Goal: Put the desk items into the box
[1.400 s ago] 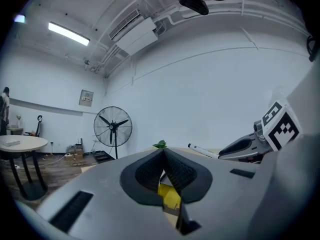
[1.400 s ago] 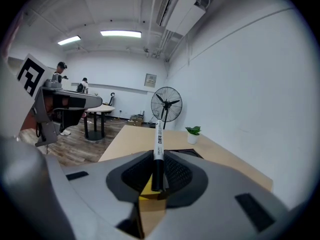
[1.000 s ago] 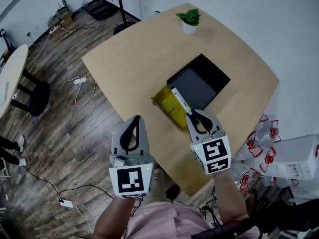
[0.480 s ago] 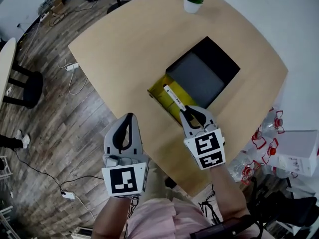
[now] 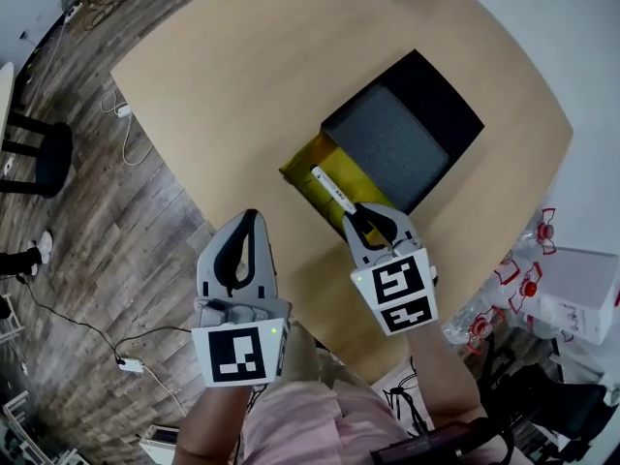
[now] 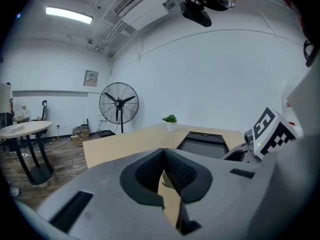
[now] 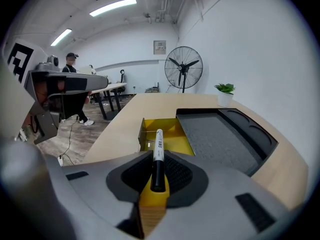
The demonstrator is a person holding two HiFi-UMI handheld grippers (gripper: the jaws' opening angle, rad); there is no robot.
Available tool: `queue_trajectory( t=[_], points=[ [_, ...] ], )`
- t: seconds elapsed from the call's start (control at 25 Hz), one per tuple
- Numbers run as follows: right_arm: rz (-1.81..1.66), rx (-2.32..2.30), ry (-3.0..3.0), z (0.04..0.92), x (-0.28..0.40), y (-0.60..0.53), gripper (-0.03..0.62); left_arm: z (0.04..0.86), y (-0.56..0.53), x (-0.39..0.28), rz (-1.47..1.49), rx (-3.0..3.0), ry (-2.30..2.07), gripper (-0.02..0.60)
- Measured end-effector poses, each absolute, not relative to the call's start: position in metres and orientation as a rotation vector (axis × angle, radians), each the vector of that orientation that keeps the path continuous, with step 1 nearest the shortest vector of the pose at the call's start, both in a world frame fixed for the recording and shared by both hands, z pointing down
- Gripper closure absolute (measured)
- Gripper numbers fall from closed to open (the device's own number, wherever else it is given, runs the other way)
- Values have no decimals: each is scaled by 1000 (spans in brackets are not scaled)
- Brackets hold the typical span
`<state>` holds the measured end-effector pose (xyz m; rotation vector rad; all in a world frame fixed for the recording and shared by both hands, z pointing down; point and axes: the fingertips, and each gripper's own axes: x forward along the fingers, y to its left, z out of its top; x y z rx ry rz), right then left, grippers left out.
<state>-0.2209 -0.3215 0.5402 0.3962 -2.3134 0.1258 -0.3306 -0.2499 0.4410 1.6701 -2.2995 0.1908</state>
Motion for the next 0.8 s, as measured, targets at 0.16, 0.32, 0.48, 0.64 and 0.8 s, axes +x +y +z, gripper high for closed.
queue_trajectory(
  t=[0.16, 0.32, 0.48, 0.64, 0.8],
  points=[
    [117, 402, -2316, 542, -222, -325, 523, 441, -252, -330, 193, 1669, -2298, 571],
    [122, 389, -2333, 540, -225, -322, 520, 436, -255, -329, 188, 1683, -2298, 571],
    [105, 394, -2361, 527, -226, -315, 522, 428, -253, -323, 175, 1705, -2302, 571],
    [89, 428, -2406, 496, -218, -306, 525, 410, -247, -310, 152, 1746, -2303, 571],
    [81, 485, -2485, 451, -200, -295, 528, 380, -244, -286, 113, 1826, -2305, 571]
  ],
)
